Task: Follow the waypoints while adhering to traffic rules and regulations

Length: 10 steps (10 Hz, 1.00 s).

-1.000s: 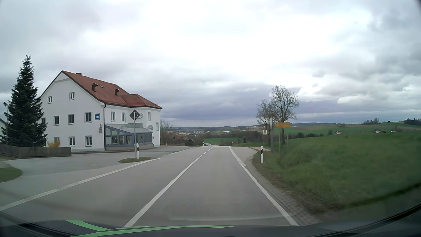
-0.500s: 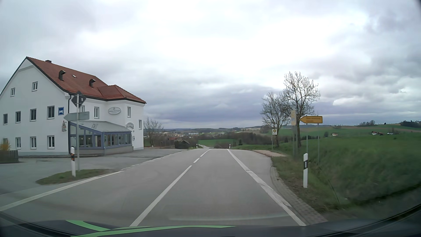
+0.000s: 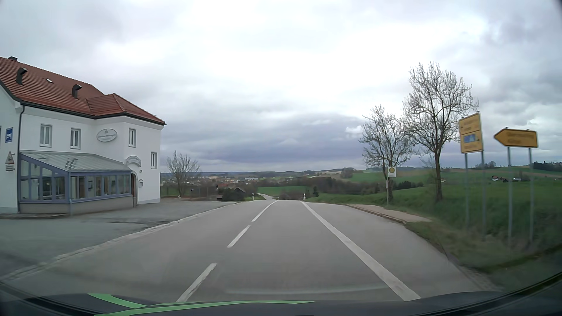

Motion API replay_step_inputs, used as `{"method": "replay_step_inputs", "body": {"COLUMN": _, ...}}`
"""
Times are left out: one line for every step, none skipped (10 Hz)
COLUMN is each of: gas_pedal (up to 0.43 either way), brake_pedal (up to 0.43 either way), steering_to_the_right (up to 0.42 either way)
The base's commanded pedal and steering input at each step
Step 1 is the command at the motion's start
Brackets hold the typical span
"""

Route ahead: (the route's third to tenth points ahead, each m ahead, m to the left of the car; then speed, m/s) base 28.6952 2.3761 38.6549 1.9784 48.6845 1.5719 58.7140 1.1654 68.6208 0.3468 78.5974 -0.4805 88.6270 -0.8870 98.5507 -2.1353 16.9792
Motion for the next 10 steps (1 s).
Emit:
{"method": "replay_step_inputs", "body": {"gas_pedal": 0.020, "brake_pedal": 0.000, "steering_to_the_right": 0.009}}
{"method": "replay_step_inputs", "body": {"gas_pedal": 0.020, "brake_pedal": 0.000, "steering_to_the_right": 0.008}}
{"method": "replay_step_inputs", "body": {"gas_pedal": 0.020, "brake_pedal": 0.000, "steering_to_the_right": 0.007}}
{"method": "replay_step_inputs", "body": {"gas_pedal": 0.020, "brake_pedal": 0.000, "steering_to_the_right": 0.007}}
{"method": "replay_step_inputs", "body": {"gas_pedal": 0.020, "brake_pedal": 0.000, "steering_to_the_right": 0.006}}
{"method": "replay_step_inputs", "body": {"gas_pedal": 0.020, "brake_pedal": 0.000, "steering_to_the_right": 0.007}}
{"method": "replay_step_inputs", "body": {"gas_pedal": 0.008, "brake_pedal": 0.000, "steering_to_the_right": 0.006}}
{"method": "replay_step_inputs", "body": {"gas_pedal": 0.008, "brake_pedal": 0.000, "steering_to_the_right": 0.006}}
{"method": "replay_step_inputs", "body": {"gas_pedal": 0.008, "brake_pedal": 0.000, "steering_to_the_right": 0.005}}
{"method": "replay_step_inputs", "body": {"gas_pedal": 0.008, "brake_pedal": 0.000, "steering_to_the_right": 0.004}}
